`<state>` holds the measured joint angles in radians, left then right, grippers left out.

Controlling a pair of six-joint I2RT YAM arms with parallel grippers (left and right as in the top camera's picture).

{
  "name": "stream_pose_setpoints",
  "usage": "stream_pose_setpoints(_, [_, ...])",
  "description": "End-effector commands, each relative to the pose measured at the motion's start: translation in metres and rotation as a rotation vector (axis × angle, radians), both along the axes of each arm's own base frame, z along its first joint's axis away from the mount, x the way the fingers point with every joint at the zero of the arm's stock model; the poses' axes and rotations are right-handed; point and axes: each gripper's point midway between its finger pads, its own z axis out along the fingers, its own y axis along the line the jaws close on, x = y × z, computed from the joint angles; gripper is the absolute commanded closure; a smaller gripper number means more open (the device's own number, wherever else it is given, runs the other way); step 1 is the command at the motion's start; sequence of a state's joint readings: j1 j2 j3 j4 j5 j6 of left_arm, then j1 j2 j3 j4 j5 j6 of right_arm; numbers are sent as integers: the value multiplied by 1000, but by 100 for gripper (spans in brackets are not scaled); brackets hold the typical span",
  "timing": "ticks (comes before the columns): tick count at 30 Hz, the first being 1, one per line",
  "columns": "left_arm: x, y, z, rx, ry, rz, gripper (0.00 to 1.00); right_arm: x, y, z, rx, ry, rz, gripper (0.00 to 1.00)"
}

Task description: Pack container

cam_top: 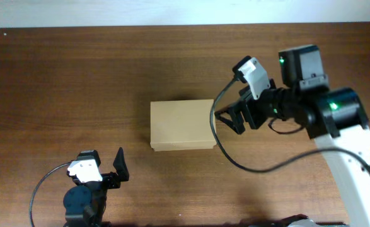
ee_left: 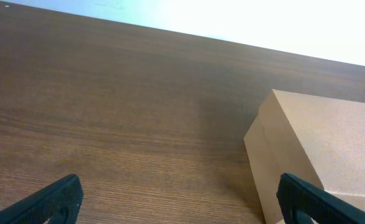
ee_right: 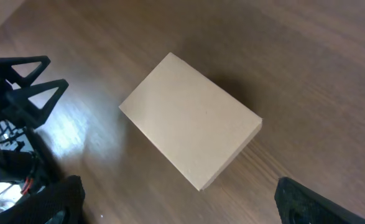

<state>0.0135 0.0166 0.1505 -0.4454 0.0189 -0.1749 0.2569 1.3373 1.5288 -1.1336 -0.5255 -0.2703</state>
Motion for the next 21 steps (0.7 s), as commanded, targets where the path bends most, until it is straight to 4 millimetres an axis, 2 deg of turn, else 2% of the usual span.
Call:
stream_pose_setpoints(1, [0, -1, 0, 16, -9, -15, 0, -29, -7, 9, -29, -89, -1, 1])
stream_pose_setpoints(5, [0, -1, 0, 16, -9, -15, 0, -60, -4, -1, 2, -203, 47, 1])
stream_pose_setpoints(12, [0, -1, 0, 16, -9, -15, 0, -113, -18, -42, 51, -343, 63, 1])
stream_pose_setpoints(17, [0, -1, 0, 16, -9, -15, 0, -138, -28, -78, 69, -410, 53, 1])
stream_pose_setpoints(21, [0, -1, 0, 16, -9, -15, 1, -148, -32, -105, 84, -456, 51, 1])
